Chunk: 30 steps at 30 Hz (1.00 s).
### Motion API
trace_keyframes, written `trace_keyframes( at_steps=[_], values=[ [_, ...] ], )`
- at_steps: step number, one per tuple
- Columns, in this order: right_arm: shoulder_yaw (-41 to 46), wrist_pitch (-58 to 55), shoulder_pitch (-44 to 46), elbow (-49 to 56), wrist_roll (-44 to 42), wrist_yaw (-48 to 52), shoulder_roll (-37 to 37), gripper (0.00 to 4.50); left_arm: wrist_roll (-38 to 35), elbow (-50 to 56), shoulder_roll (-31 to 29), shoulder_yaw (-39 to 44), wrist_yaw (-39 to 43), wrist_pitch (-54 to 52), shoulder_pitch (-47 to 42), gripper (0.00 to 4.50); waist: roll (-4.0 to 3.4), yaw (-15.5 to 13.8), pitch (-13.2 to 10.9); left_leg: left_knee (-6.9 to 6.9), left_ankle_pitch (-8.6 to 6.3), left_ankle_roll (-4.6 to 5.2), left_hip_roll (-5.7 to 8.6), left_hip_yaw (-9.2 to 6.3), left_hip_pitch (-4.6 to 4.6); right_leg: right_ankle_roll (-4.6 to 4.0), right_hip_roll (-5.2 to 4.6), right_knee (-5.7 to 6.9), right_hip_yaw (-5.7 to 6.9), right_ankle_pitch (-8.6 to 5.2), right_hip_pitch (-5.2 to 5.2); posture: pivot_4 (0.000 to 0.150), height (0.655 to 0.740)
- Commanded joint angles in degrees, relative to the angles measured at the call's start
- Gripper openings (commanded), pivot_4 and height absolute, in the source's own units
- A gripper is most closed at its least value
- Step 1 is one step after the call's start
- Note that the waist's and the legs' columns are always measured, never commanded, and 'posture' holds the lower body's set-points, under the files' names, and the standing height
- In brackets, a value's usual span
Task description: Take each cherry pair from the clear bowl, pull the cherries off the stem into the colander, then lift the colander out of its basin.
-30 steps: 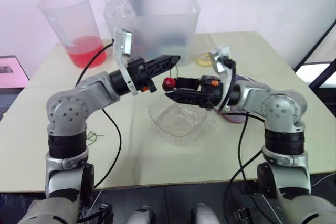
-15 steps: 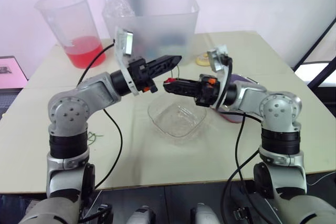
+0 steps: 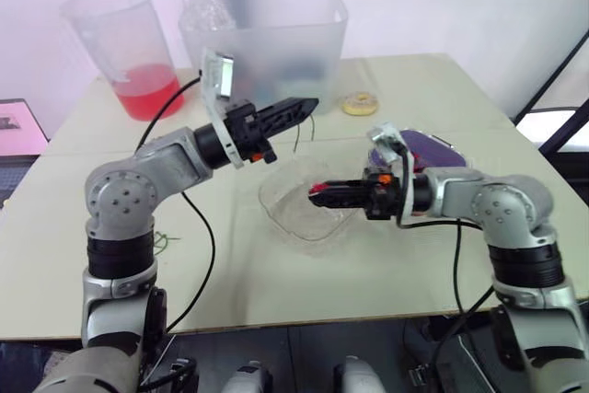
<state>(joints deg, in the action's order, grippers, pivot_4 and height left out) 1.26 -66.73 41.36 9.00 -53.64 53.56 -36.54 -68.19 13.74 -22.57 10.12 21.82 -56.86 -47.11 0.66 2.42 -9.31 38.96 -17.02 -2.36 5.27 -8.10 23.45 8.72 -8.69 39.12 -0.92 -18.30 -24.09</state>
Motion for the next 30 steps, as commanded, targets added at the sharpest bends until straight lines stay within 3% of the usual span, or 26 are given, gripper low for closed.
trace_keyframes(
  at_steps=[1, 8, 15, 16, 18, 22, 23, 27, 30],
  values=[
    [1.24, 6.21, 2.10, -3.29, 5.69, 1.85, -4.69, 0.38, -0.84, 2.15, -0.59, 1.46, -0.24, 1.16, -0.33, 0.00, 0.00, -0.10, 0.00, 0.00, 0.00, 0.00, 0.01, 0.00, 0.00, 0.00, -0.01, 0.00, 0.00, 0.00, 0.01, 0.150, 0.7400],
    [-5.13, 22.79, 9.00, -23.51, 25.32, 6.11, -15.52, 0.38, -1.49, 3.31, -2.98, 3.05, -0.84, 0.63, 1.82, 0.00, 0.00, 0.03, 0.00, -0.02, -0.04, 0.07, 0.02, 0.07, 0.00, 0.00, -0.01, -0.02, -0.02, 0.00, 0.00, 0.150, 0.7400],
    [-10.96, 33.68, 12.58, -38.58, 38.14, 8.71, -14.77, 0.38, -2.23, 4.81, -6.12, 4.58, -1.49, 0.41, 4.59, 0.00, 0.01, 0.15, -0.01, -0.02, -0.04, 0.06, -0.02, 0.14, 0.00, 0.00, -0.01, -0.03, -0.04, 0.00, -0.06, 0.150, 0.7400],
    [-10.87, 34.38, 12.87, -39.77, 38.63, 9.27, -14.34, 1.35, -2.27, 5.11, -6.60, 4.80, -1.59, 0.41, 5.04, 0.00, 0.01, 0.16, -0.01, -0.02, -0.04, 0.06, -0.02, 0.14, 0.00, 0.00, -0.01, -0.03, -0.04, 0.00, -0.06, 0.150, 0.7400],
    [-10.29, 35.09, 13.74, -41.11, 39.20, 10.19, -13.69, 2.09, -2.76, 5.66, -7.77, 5.48, -2.05, 0.20, 6.17, 0.00, 0.01, 0.16, -0.01, -0.02, -0.04, 0.06, -0.02, 0.14, 0.00, 0.00, -0.01, -0.03, -0.05, 0.00, -0.06, 0.150, 0.7400],
    [-8.47, 34.73, 15.22, -41.35, 39.34, 12.00, -13.79, 4.14, -4.90, 7.08, -11.10, 7.59, -2.99, -0.99, 9.85, 0.00, 0.00, 0.15, -0.01, -0.02, -0.04, 0.06, -0.01, 0.14, 0.00, 0.00, -0.01, -0.03, -0.06, 0.00, -0.08, 0.150, 0.7400],
    [-7.93, 34.81, 15.39, -41.07, 39.29, 12.34, -14.14, 4.46, -5.51, 7.49, -12.35, 8.35, -3.14, -1.47, 11.31, 0.00, 0.01, 0.15, -0.01, -0.03, -0.04, 0.06, -0.02, 0.14, 0.00, 0.00, -0.01, -0.03, -0.07, 0.00, -0.08, 0.150, 0.7400],
    [-3.63, 33.78, 14.73, -36.15, 36.10, 15.54, -15.98, 4.46, -7.88, 8.03, -19.49, 12.36, -2.55, -5.05, 19.75, 0.00, -0.02, 0.16, -0.02, -0.09, -0.04, 0.06, -0.02, 0.12, 0.00, 0.00, -0.01, -0.04, -0.09, 0.00, -0.11, 0.150, 0.7400],
    [-0.66, 31.48, 11.17, -29.64, 32.49, 20.11, -18.81, 4.46, -5.30, 7.63, -25.49, 14.72, 1.46, -6.20, 27.60, 0.00, -0.03, 0.03, -0.02, -0.22, -0.04, 0.06, -0.03, 0.12, 0.00, 0.00, 0.00, -0.04, -0.10, 0.00, -0.14, 0.150, 0.7400]
  ],
)
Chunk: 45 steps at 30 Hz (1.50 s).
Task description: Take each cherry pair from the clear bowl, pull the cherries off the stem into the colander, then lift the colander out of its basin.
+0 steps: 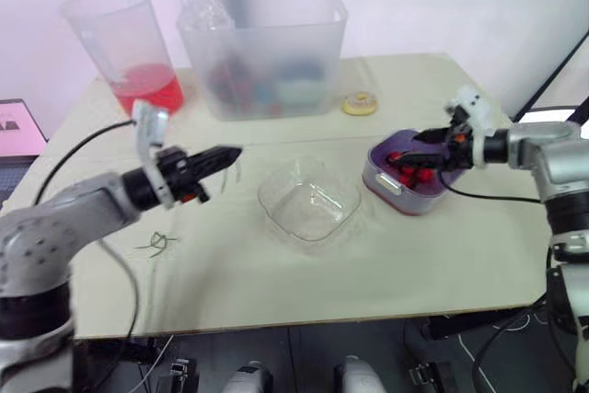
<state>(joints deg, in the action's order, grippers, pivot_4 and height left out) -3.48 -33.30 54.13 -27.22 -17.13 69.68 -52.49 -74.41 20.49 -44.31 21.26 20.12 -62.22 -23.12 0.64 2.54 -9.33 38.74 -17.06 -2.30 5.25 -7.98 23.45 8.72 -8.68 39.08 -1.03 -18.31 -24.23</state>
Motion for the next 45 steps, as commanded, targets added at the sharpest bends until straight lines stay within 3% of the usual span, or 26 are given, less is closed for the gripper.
trace_keyframes(
  at_steps=[1, 6, 7, 10, 16, 26, 32, 40, 45],
  values=[
    [6.05, -4.26, -3.18, 9.64, -6.75, 5.70, -3.93, 4.46, 2.42, -0.48, -5.68, 4.36, 4.61, -1.05, 6.42, 0.00, -0.01, -0.17, 0.00, -0.03, 0.00, 0.00, 0.00, -0.01, 0.00, 0.00, -0.01, 0.00, 0.00, 0.00, 0.01, 0.150, 0.7400],
    [13.56, -11.10, -10.81, 20.05, -14.71, 7.86, -7.55, 4.46, 14.29, -7.23, -10.87, 3.45, 10.15, 4.19, 14.99, 0.00, -0.03, -0.34, 0.00, -0.07, 0.00, 0.00, 0.00, -0.02, 0.00, -0.01, -0.01, -0.05, 0.01, 0.00, 0.05, 0.150, 0.7400],
    [15.01, -11.60, -12.94, 21.69, -15.57, 7.74, -8.08, 4.49, 17.32, -7.38, -12.31, 1.79, 12.48, 5.88, 16.79, 0.28, -0.03, -0.38, 0.00, -0.07, 0.00, 0.00, 0.00, -0.01, 0.00, -0.01, -0.01, -0.05, 0.01, 0.00, 0.05, 0.150, 0.7400],
    [18.67, -12.95, -19.66, 26.76, -17.43, 6.97, -9.65, 4.50, 25.01, -9.53, -14.34, -1.81, 18.32, 11.52, 20.34, 1.34, -0.03, -0.65, 0.00, -0.10, -0.01, 0.01, 0.01, 0.01, 0.00, -0.01, -0.03, -0.08, 0.00, 0.00, 0.06, 0.150, 0.7400],
    [24.12, -14.64, -27.67, 32.92, -19.09, 2.46, -10.47, 4.50, 31.01, -14.79, -14.74, -2.05, 24.89, 16.92, 20.04, 4.46, -0.06, -1.44, 0.00, -0.12, -0.01, 0.01, -0.03, 0.10, -0.03, -0.01, -0.04, -0.09, 0.00, 0.00, 0.03, 0.150, 0.7400],
    [25.10, -18.36, -31.33, 37.18, -17.90, -4.65, -14.68, 4.50, 27.62, -7.40, -15.13, -0.14, 30.24, 16.56, 7.85, 4.46, -0.06, -1.71, 0.00, -0.04, -0.03, 0.04, -0.02, 0.08, -0.02, 0.00, -0.06, -0.08, 0.02, 0.00, 0.10, 0.150, 0.7400],
    [12.42, -20.69, -21.98, 42.56, -12.58, -13.36, -14.14, 4.50, 21.77, 2.44, -14.81, -1.76, 33.87, 14.06, 2.04, 4.46, -0.07, -1.03, 0.00, -0.08, -0.03, 0.04, -0.06, 0.15, -0.03, 0.00, -0.04, -0.07, 0.00, 0.00, 0.03, 0.150, 0.7400],
    [-8.73, -36.91, -1.52, 35.39, -7.51, -15.14, -10.46, 4.50, 17.39, 13.03, -13.45, -0.89, 33.59, 14.38, 4.52, 4.46, -0.08, -1.23, -0.02, -0.13, -0.03, 0.04, -0.08, 0.13, -0.02, 0.00, -0.02, -0.11, 0.00, 0.00, 0.03, 0.150, 0.7400],
    [-15.85, -40.57, 2.88, 30.96, -3.84, -17.82, -4.71, 4.50, 18.68, 16.23, -12.08, -0.72, 31.07, 16.55, 6.54, 4.46, -0.07, -1.65, -0.03, -0.09, -0.03, 0.04, -0.04, 0.14, -0.01, 0.00, -0.04, -0.11, -0.01, 0.00, 0.04, 0.150, 0.7400]
  ],
)
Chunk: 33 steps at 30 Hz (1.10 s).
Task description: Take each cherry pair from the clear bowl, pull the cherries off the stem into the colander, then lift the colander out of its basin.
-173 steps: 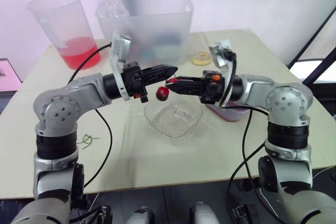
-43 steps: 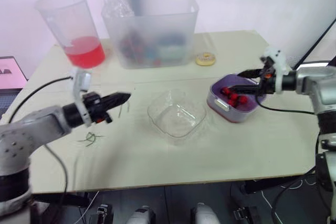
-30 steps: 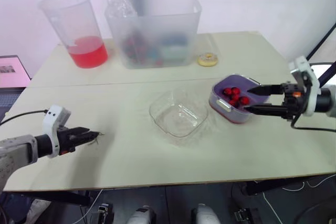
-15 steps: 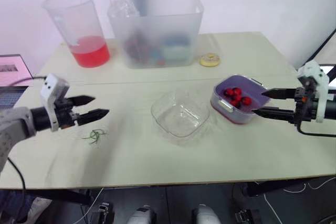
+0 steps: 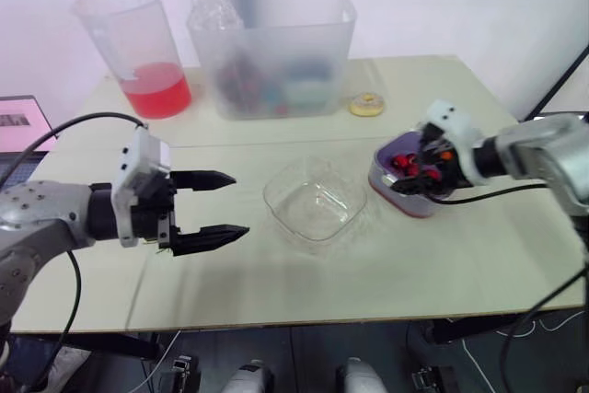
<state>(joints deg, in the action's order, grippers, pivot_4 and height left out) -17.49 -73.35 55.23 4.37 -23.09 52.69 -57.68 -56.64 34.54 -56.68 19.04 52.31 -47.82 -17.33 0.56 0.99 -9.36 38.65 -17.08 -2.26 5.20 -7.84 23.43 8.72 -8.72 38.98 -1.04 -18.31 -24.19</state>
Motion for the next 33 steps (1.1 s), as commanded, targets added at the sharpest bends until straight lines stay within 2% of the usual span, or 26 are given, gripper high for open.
trace_keyframes(
  at_steps=[1, 5, 6, 7, 9, 14, 15, 33],
  values=[
    [-2.76, -0.72, 1.83, -1.07, 2.50, -0.79, 0.92, 4.50, 0.97, 2.55, 0.44, 1.55, -1.50, 2.40, 1.08, 4.46, 0.00, -0.18, 0.00, 0.00, 0.00, 0.00, 0.00, -0.01, 0.00, 0.00, 0.00, 0.00, 0.00, 0.00, 0.00, 0.150, 0.7400],
    [-4.01, -1.20, 2.77, -4.94, 4.36, -2.43, 3.74, 4.50, 0.91, 3.69, 0.98, 2.23, -2.58, 3.48, 2.51, 4.46, 0.00, 0.01, 0.00, 0.02, 0.00, 0.00, 0.01, -0.02, 0.01, 0.00, 0.00, 0.00, 0.00, 0.00, 0.00, 0.150, 0.7400],
    [-4.37, -0.98, 3.00, -5.40, 4.88, -2.45, 3.76, 4.03, 0.85, 3.82, 0.95, 2.24, -2.78, 3.61, 2.66, 4.50, 0.00, 0.01, 0.00, 0.02, 0.00, 0.00, 0.01, -0.02, 0.01, 0.00, 0.01, 0.01, 0.01, 0.00, 0.00, 0.150, 0.7400],
    [-4.54, -1.06, 3.33, -5.87, 5.24, -2.50, 3.84, 3.87, 0.76, 3.96, 0.98, 2.39, -3.00, 3.73, 2.90, 4.50, 0.00, 0.03, 0.00, 0.02, 0.00, 0.00, 0.00, -0.02, 0.01, 0.00, 0.02, 0.01, 0.01, 0.00, -0.01, 0.150, 0.7400],
    [-4.35, -1.09, 4.30, -6.71, 5.61, -2.58, 4.27, 3.10, 0.76, 4.23, 1.05, 2.74, -3.22, 4.00, 3.72, 4.50, 0.00, 0.10, 0.00, 0.01, 0.00, 0.00, 0.00, -0.01, 0.01, 0.00, 0.02, 0.01, 0.01, 0.00, -0.02, 0.150, 0.7400],
    [-3.65, -1.74, 6.02, -7.22, 5.52, -2.70, 5.16, 0.43, 0.54, 4.27, 1.21, 2.43, -4.01, 4.21, 3.99, 4.50, 0.00, 0.07, 0.00, 0.01, 0.00, 0.00, -0.01, -0.02, 0.01, 0.00, 0.03, 0.01, 0.01, 0.00, -0.02, 0.150, 0.7400],
    [-3.65, -1.89, 6.21, -7.04, 5.52, -2.66, 5.15, 0.15, 0.56, 4.25, 1.20, 2.28, -4.04, 4.36, 3.93, 4.50, 0.00, 0.09, 0.00, 0.01, 0.00, 0.00, 0.00, -0.02, 0.01, 0.00, 0.03, 0.01, 0.01, 0.00, -0.01, 0.150, 0.7400],
    [-1.49, -5.66, 8.50, -2.81, 4.36, -1.96, 2.72, 0.17, 1.91, 1.51, 1.78, -0.66, -3.22, 6.74, 1.47, 4.50, 0.00, 0.10, 0.00, 0.00, 0.00, 0.00, 0.00, -0.01, 0.01, 0.00, 0.03, 0.01, 0.00, 0.00, -0.03, 0.150, 0.7400]
  ],
)
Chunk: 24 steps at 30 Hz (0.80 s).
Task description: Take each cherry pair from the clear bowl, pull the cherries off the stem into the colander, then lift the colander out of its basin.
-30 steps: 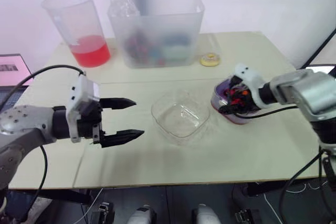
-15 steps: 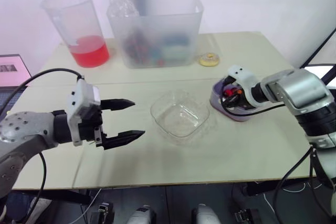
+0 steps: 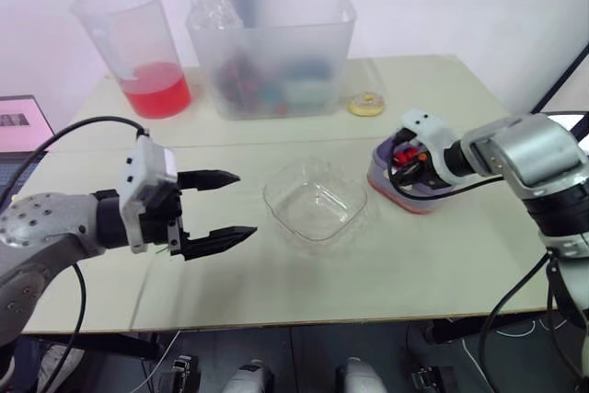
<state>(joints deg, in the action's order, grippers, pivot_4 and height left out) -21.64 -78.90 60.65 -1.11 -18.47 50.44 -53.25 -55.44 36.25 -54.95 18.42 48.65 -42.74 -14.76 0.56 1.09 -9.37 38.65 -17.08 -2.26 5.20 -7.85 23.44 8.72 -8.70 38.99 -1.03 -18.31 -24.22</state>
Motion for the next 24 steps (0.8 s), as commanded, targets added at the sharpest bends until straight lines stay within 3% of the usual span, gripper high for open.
trace_keyframes(
  at_steps=[1, 24],
  values=[
    [2.74, -0.26, 3.28, 2.79, -0.31, 0.33, -1.83, 0.17, 0.79, -0.35, 0.11, -0.17, 0.47, 1.72, -1.23, 4.50, 0.00, -0.01, 0.00, 0.00, 0.00, 0.00, 0.00, 0.00, 0.00, 0.00, 0.00, 0.00, 0.00, 0.00, 0.00, 0.150, 0.7400],
    [7.05, -2.06, 7.55, 6.16, -3.91, 2.87, -7.88, 0.17, 4.44, -3.52, 1.05, -3.16, 3.15, 4.03, -3.30, 4.50, -0.01, -0.06, 0.00, -0.04, 0.00, 0.00, 0.00, 0.02, 0.00, 0.00, 0.00, 0.00, 0.00, 0.00, -0.02, 0.150, 0.7400]
  ],
)
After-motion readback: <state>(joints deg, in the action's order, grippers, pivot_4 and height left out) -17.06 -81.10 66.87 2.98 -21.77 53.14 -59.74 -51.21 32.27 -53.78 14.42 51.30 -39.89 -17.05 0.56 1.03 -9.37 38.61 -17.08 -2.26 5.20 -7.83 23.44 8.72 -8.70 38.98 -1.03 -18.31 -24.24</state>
